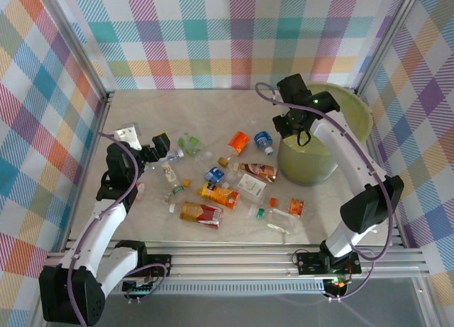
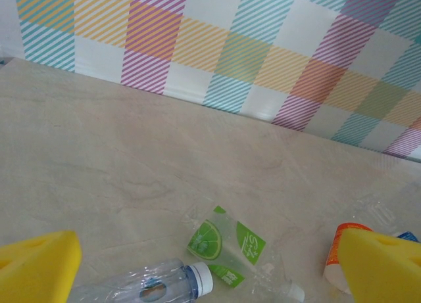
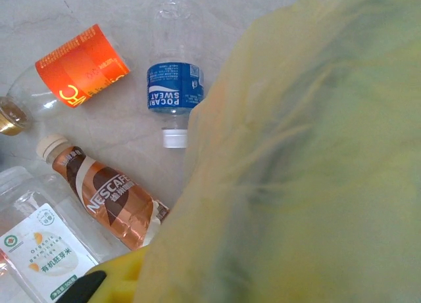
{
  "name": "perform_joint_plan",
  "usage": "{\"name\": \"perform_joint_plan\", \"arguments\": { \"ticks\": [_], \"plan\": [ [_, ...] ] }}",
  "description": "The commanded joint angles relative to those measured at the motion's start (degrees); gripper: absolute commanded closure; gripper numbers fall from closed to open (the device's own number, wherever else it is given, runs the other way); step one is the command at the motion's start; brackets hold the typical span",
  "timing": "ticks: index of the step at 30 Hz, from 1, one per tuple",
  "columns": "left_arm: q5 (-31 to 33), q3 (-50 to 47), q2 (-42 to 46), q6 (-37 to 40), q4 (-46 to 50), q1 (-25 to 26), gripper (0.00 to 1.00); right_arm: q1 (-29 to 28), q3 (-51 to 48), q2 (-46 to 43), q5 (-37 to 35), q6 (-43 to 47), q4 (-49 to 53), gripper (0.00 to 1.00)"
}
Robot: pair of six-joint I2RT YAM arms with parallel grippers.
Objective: Put the plastic bottles in the bin
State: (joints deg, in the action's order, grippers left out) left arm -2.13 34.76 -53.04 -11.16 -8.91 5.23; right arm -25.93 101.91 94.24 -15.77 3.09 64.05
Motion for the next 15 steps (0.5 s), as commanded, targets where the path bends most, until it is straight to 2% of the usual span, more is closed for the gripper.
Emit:
{"name": "perform_joint_plan", "arguments": {
  "ticks": [1, 8, 11, 15],
  "plan": [
    [0.9, 2.2, -0.2, -0.7, 0.4, 0.5, 0.0, -0.3, 0.0, -0.8, 0.6, -1.4, -0.8, 0.77],
    [2.0, 2.7, 0.0, -0.9, 2.0, 0.5, 0.0, -0.3, 0.9, -0.9, -0.8, -1.7, -0.5, 0.58],
    [2.5, 2.9, 0.3, -1.2, 2.7, 0.5, 0.0, -0.4, 1.5, -1.3, -2.0, -1.7, 0.3, 0.46],
    [5.3, 4.2, 0.7, -3.4, 6.0, 0.5, 0.0, -0.3, 3.1, -2.4, -2.3, -2.1, 1.9, 0.24]
  ]
}}
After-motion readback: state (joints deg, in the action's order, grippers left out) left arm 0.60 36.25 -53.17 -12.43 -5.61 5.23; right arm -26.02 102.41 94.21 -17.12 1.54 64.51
